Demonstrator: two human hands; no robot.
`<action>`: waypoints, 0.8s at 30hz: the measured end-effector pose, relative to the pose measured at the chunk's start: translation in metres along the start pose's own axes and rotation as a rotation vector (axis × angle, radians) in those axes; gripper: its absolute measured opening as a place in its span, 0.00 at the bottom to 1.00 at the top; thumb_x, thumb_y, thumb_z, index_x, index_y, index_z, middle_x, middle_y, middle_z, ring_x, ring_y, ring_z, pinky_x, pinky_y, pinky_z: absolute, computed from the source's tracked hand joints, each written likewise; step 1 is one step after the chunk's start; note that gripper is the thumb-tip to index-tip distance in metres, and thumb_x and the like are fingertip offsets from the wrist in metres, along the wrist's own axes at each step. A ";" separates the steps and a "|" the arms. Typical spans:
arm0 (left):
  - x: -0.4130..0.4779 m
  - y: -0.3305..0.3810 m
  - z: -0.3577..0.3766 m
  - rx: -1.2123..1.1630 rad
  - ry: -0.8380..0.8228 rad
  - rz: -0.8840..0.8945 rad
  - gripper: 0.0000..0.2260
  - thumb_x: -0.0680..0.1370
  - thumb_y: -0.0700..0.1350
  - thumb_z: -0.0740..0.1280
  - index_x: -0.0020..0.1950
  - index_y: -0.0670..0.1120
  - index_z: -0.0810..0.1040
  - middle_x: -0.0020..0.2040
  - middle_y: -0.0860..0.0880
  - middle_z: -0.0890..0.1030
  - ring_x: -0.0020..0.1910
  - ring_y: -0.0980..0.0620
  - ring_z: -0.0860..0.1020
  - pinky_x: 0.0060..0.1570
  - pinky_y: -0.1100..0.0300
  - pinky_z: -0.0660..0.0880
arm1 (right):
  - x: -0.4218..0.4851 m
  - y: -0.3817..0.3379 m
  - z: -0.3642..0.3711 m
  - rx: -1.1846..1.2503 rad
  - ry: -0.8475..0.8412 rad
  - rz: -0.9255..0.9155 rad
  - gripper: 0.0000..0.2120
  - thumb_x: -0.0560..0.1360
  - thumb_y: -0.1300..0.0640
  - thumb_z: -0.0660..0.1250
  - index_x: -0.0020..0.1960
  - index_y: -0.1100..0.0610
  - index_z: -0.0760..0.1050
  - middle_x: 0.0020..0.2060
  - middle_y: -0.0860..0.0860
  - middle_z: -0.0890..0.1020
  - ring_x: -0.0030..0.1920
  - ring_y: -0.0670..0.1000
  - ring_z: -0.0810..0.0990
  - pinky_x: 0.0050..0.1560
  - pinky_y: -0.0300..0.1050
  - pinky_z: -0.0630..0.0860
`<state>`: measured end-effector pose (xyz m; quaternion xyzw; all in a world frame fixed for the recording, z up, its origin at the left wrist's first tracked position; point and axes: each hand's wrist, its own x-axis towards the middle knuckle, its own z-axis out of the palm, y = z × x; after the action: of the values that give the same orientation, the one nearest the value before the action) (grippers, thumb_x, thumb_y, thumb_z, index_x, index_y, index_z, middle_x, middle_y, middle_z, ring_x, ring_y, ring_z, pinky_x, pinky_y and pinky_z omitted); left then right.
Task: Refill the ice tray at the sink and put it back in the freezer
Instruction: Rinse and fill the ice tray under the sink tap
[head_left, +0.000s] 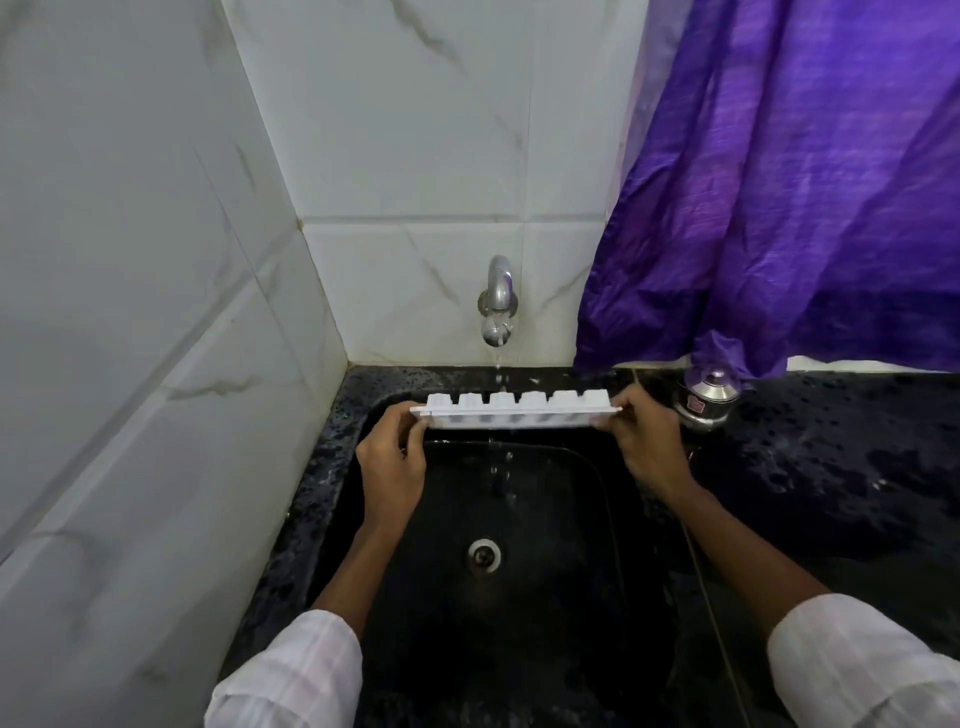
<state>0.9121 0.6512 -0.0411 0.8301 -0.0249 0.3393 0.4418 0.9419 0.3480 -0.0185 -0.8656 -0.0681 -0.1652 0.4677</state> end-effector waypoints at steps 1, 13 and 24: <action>-0.005 -0.002 -0.001 0.011 -0.027 -0.031 0.08 0.78 0.35 0.69 0.55 0.43 0.81 0.48 0.54 0.84 0.47 0.60 0.82 0.49 0.63 0.79 | -0.004 0.005 0.003 -0.020 -0.051 0.034 0.07 0.72 0.65 0.73 0.43 0.60 0.75 0.37 0.47 0.80 0.39 0.44 0.79 0.40 0.27 0.71; -0.040 0.052 0.003 0.147 -0.375 -0.122 0.32 0.73 0.64 0.70 0.75 0.57 0.66 0.70 0.58 0.75 0.66 0.59 0.74 0.62 0.59 0.74 | 0.036 -0.054 0.013 -0.364 -0.426 -0.536 0.12 0.71 0.64 0.65 0.53 0.53 0.79 0.46 0.49 0.82 0.48 0.52 0.78 0.46 0.51 0.77; -0.036 0.044 0.020 -0.503 0.384 -0.899 0.23 0.75 0.49 0.75 0.68 0.48 0.76 0.59 0.52 0.83 0.56 0.52 0.83 0.52 0.56 0.82 | -0.010 -0.039 0.051 0.185 0.009 0.380 0.25 0.76 0.44 0.68 0.71 0.48 0.68 0.68 0.48 0.73 0.67 0.48 0.72 0.65 0.47 0.72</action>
<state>0.8795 0.6002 -0.0381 0.5510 0.3328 0.2461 0.7246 0.9330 0.4124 -0.0177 -0.8157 0.0837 -0.0708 0.5680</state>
